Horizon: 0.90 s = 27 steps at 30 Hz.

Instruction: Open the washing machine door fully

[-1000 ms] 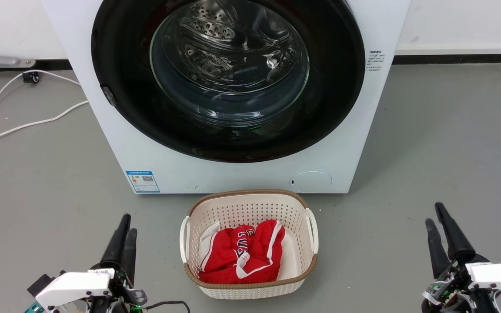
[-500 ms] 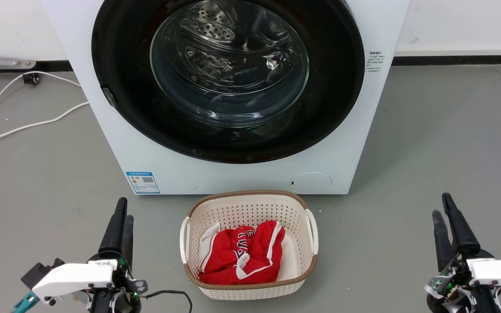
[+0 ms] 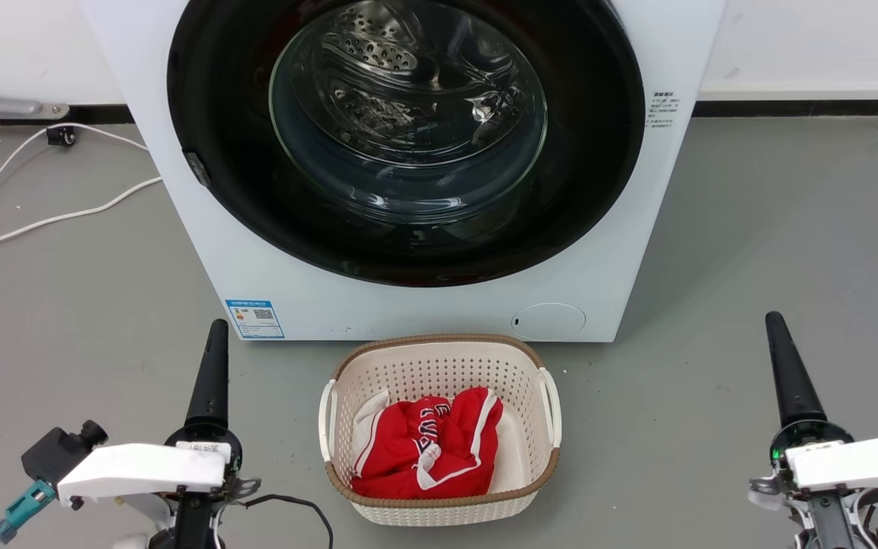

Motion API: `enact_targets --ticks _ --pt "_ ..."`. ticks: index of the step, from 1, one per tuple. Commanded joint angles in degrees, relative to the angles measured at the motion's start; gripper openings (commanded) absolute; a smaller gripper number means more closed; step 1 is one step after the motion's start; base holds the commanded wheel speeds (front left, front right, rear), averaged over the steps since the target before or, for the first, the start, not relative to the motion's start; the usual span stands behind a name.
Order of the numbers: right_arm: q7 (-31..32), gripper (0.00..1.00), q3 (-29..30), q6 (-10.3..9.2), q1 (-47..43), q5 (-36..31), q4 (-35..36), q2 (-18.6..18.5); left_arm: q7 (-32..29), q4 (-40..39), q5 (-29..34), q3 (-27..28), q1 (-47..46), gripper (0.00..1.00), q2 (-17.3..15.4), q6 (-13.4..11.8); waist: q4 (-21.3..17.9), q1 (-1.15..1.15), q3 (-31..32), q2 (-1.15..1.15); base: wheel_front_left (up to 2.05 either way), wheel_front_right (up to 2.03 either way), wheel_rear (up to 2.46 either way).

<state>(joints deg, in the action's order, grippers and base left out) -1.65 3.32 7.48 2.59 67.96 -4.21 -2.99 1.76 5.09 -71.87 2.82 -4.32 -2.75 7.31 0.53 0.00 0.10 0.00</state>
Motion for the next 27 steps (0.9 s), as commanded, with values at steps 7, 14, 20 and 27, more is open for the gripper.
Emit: enact_targets --ticks 7,14,20,27 --pt "-1.88 1.00 -1.37 0.01 -0.19 -11.61 3.36 -0.04 1.73 -2.32 9.84 -0.53 -0.76 1.00 -0.21 0.12 0.27 0.00 0.12 0.00 0.00 0.00 0.00" --pt "-3.22 1.00 -1.90 0.01 -0.96 -21.50 4.04 -0.03 3.11 -2.88 19.25 -0.39 -0.11 1.00 -0.29 0.13 0.39 0.00 0.26 0.00 0.00 0.00 0.00" --pt "-4.32 1.00 -1.98 0.01 -1.28 -29.35 3.75 -0.01 4.20 -3.11 26.26 0.17 0.38 1.00 -0.24 0.14 0.57 0.00 0.28 0.00 0.00 0.00 0.00" --pt "-5.43 1.00 -1.60 0.01 -1.68 -37.17 2.86 0.01 5.38 -2.50 33.70 0.23 0.92 1.00 -0.19 -0.30 0.97 0.00 0.38 0.00 0.00 0.00 0.00"
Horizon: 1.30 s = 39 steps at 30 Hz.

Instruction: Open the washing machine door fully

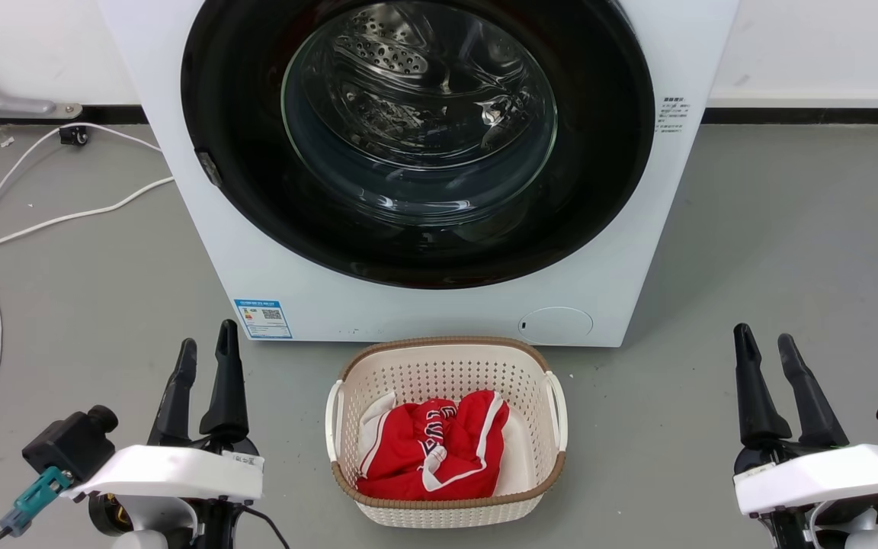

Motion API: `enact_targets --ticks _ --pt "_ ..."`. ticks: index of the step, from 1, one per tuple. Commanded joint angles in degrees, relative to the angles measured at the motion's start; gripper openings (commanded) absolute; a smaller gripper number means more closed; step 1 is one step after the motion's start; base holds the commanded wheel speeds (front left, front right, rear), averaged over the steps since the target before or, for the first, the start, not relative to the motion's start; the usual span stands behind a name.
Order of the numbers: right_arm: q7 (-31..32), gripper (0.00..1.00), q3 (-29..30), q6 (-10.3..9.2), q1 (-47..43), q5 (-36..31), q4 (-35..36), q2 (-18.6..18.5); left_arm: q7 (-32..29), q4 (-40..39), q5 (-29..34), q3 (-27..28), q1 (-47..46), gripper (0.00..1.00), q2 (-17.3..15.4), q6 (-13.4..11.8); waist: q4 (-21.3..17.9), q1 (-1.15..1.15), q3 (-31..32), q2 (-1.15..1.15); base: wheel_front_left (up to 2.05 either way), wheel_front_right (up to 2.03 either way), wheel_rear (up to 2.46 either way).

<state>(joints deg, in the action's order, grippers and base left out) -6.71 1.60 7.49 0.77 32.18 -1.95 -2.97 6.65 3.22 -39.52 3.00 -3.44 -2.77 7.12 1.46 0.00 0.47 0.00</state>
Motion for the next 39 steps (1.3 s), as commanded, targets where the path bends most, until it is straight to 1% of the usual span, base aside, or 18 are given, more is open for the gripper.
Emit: enact_targets --ticks 1,9,12,20,31,32,39 --pt "-0.37 1.00 0.17 0.00 0.14 -2.28 0.46 -0.01 0.63 -0.53 2.24 -0.03 0.10 1.00 -0.16 -0.27 0.08 0.00 0.03 0.00 0.00 0.00 0.00" --pt "-0.44 1.00 0.26 0.00 0.05 -8.29 -0.01 0.01 1.77 0.18 8.10 -0.32 0.51 1.00 -0.16 -1.51 0.27 0.00 0.24 0.00 0.00 0.00 0.00" --pt "-0.50 1.00 0.13 0.00 -0.18 -10.56 -0.05 0.02 2.21 0.39 10.89 -0.72 0.69 1.00 -0.21 -1.53 0.29 0.00 0.38 0.00 0.00 0.00 0.00" --pt "0.04 1.00 0.00 0.00 -0.72 -16.95 0.22 0.04 3.33 -0.12 17.59 -1.71 0.94 1.00 -1.18 -2.19 0.34 0.00 0.62 0.00 0.00 0.00 0.00" --pt "0.86 1.00 0.78 -0.01 -1.29 -23.94 0.41 0.07 4.84 -0.49 24.76 -3.61 0.99 1.00 -2.52 -3.46 0.41 0.00 0.72 0.00 0.00 0.00 0.00" --pt "0.86 1.00 0.89 -0.01 -1.28 -25.58 0.37 0.08 5.17 -0.65 26.25 -4.04 0.97 1.00 -2.84 -3.77 0.43 0.00 0.71 0.00 0.00 0.00 0.00" --pt "0.87 1.00 1.00 -0.01 -1.12 -28.75 0.03 0.10 5.96 -0.89 29.21 -4.88 1.29 1.00 -3.23 -4.53 0.57 0.00 0.74 0.00 0.00 0.00 0.00"
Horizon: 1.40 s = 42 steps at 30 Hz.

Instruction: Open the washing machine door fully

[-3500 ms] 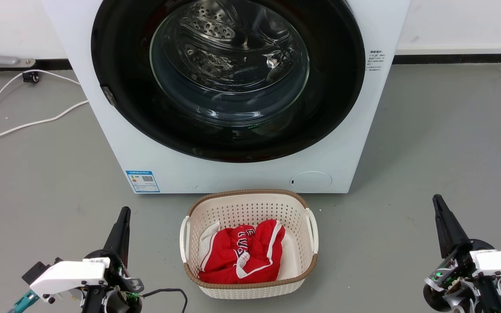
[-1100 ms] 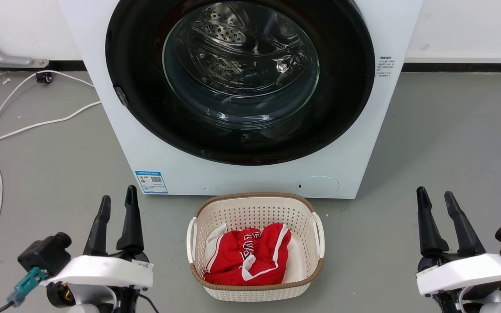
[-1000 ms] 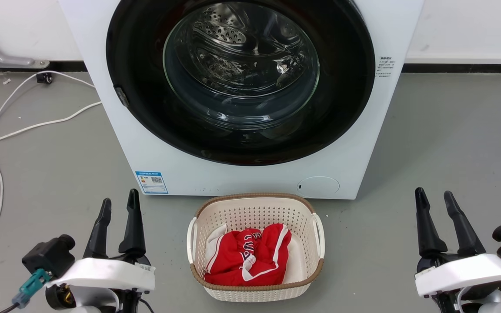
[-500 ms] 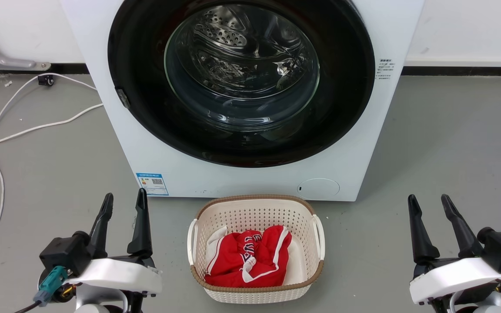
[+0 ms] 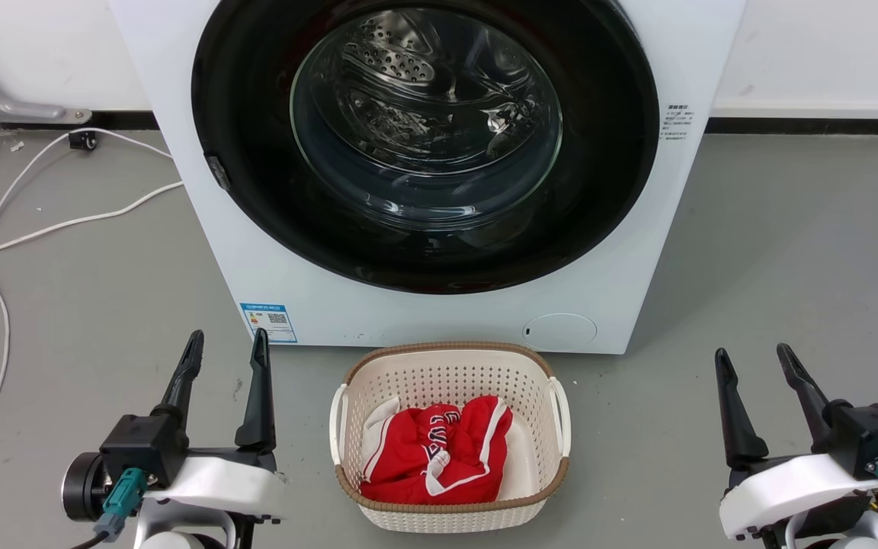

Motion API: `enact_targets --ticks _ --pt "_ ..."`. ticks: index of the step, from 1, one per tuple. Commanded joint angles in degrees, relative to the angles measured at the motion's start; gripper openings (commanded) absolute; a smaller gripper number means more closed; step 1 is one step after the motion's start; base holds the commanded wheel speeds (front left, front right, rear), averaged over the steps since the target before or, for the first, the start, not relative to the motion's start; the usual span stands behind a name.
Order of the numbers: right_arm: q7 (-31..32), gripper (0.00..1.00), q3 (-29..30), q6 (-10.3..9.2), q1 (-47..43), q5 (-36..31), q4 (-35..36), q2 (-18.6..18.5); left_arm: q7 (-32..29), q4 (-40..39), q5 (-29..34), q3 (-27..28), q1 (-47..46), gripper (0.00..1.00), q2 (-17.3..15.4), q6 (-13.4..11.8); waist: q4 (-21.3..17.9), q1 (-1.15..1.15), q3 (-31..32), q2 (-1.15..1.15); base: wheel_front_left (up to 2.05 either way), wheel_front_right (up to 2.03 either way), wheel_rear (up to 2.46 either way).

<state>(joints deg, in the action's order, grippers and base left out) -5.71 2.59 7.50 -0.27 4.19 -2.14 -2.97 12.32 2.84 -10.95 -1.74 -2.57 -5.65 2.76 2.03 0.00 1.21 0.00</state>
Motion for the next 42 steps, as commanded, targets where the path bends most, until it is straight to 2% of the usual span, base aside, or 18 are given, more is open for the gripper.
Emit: enact_targets --ticks 1,11,25,42 --pt "-0.18 1.00 0.02 -0.02 -0.10 -1.13 0.20 0.10 0.44 -0.53 1.00 -0.20 0.47 1.00 -0.39 -0.29 0.03 0.00 0.00 0.00 0.00 0.00 0.00" --pt "-0.97 1.00 0.03 -0.02 -0.24 -4.07 0.01 0.13 1.61 -0.61 3.97 -0.10 1.19 1.00 -0.15 -0.80 0.16 0.00 0.13 0.00 0.00 0.00 0.00" --pt "-2.07 1.00 0.15 -0.02 0.07 -7.05 -1.03 0.16 2.98 -0.34 8.41 0.59 1.85 1.00 0.55 -0.09 0.18 0.00 0.33 0.00 0.00 0.00 0.00" --pt "-1.98 1.00 0.43 -0.02 0.54 -5.27 -2.28 0.16 2.90 0.94 8.12 1.54 1.49 1.00 1.27 0.70 -0.07 0.00 0.10 0.00 0.00 0.00 0.00"
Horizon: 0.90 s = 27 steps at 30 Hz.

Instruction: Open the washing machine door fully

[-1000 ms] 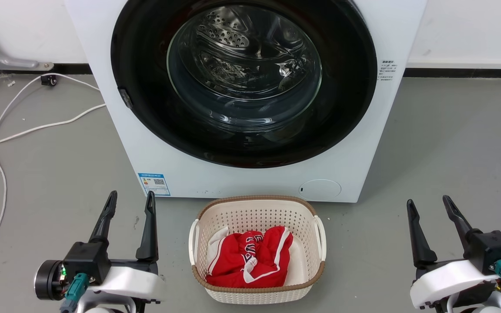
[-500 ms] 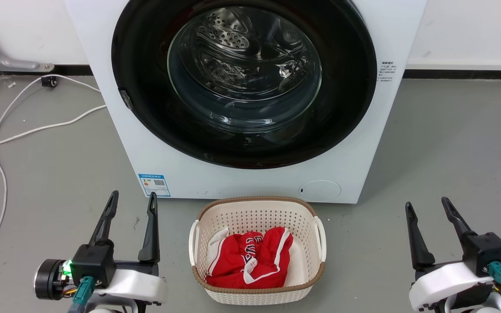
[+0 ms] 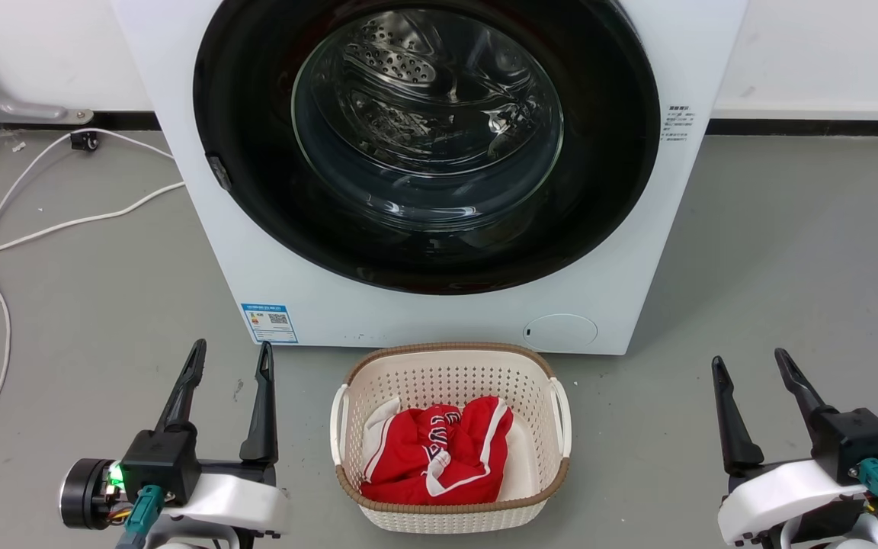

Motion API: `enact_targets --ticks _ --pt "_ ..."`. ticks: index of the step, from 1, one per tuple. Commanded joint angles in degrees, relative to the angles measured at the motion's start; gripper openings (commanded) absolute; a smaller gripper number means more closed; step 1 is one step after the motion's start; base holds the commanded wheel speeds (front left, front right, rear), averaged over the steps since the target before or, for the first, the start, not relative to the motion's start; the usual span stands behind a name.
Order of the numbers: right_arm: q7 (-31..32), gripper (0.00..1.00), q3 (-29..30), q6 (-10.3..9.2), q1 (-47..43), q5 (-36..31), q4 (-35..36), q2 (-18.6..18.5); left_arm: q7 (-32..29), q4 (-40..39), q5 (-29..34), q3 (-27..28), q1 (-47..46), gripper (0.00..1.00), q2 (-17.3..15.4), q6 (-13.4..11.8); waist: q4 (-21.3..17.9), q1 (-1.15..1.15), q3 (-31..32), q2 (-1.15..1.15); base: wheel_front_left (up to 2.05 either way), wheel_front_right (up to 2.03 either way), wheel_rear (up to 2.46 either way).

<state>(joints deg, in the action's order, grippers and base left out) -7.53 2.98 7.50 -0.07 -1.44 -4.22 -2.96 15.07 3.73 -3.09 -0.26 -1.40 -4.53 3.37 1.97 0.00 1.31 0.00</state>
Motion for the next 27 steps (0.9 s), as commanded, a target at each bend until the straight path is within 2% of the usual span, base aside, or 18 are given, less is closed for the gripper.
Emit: enact_targets --ticks 1,3,4,5,11,14,15,25,27 --pt "-0.21 1.00 0.07 -0.02 0.36 0.48 -0.23 0.15 0.15 0.10 0.31 0.11 0.31 1.00 0.18 0.16 -0.02 0.00 -0.01 0.00 0.00 0.00 0.00" --pt "-0.29 1.00 0.24 -0.02 0.37 0.98 -0.40 0.15 0.15 0.20 0.35 0.18 0.27 1.00 0.25 0.19 -0.03 0.00 -0.02 0.00 0.00 0.00 0.00" --pt "-0.33 0.40 0.25 -0.02 0.40 1.04 -0.46 0.15 0.15 0.26 0.38 0.23 0.22 1.00 0.28 0.26 -0.04 0.00 -0.02 0.00 0.00 0.00 0.00" --pt "-0.34 0.00 0.28 -0.02 0.45 1.25 -0.55 0.15 0.15 0.30 0.40 0.27 0.17 1.00 0.31 0.32 -0.05 0.00 -0.02 0.00 0.00 0.00 0.00" --pt "-0.81 0.00 -0.19 -0.02 0.77 3.11 -0.93 0.15 0.15 0.46 0.44 0.53 0.05 1.00 0.42 0.54 -0.08 0.00 -0.02 0.00 0.00 0.00 0.00" --pt "-1.72 0.00 -0.28 -0.02 0.96 10.34 -1.82 0.15 0.15 0.56 0.45 0.70 0.12 1.00 0.48 0.59 -0.18 0.00 0.02 0.00 0.00 0.00 0.00" --pt "-2.17 0.00 -0.40 -0.02 1.05 14.23 -2.41 0.15 0.15 0.61 0.44 0.73 0.14 1.00 0.51 0.62 -0.21 0.00 0.04 0.00 0.00 0.00 0.00" --pt "-6.85 0.00 -5.04 -0.01 5.64 71.66 -8.11 0.13 0.15 0.51 0.38 1.30 -0.02 1.00 0.67 0.60 -0.83 0.00 -0.34 0.00 0.00 0.00 0.00" --pt "-7.17 0.00 -5.00 -0.01 7.06 80.24 -8.22 0.09 0.15 0.35 0.32 1.43 -0.25 1.00 0.71 0.58 -1.03 0.00 -0.70 0.00 0.00 0.00 0.00"
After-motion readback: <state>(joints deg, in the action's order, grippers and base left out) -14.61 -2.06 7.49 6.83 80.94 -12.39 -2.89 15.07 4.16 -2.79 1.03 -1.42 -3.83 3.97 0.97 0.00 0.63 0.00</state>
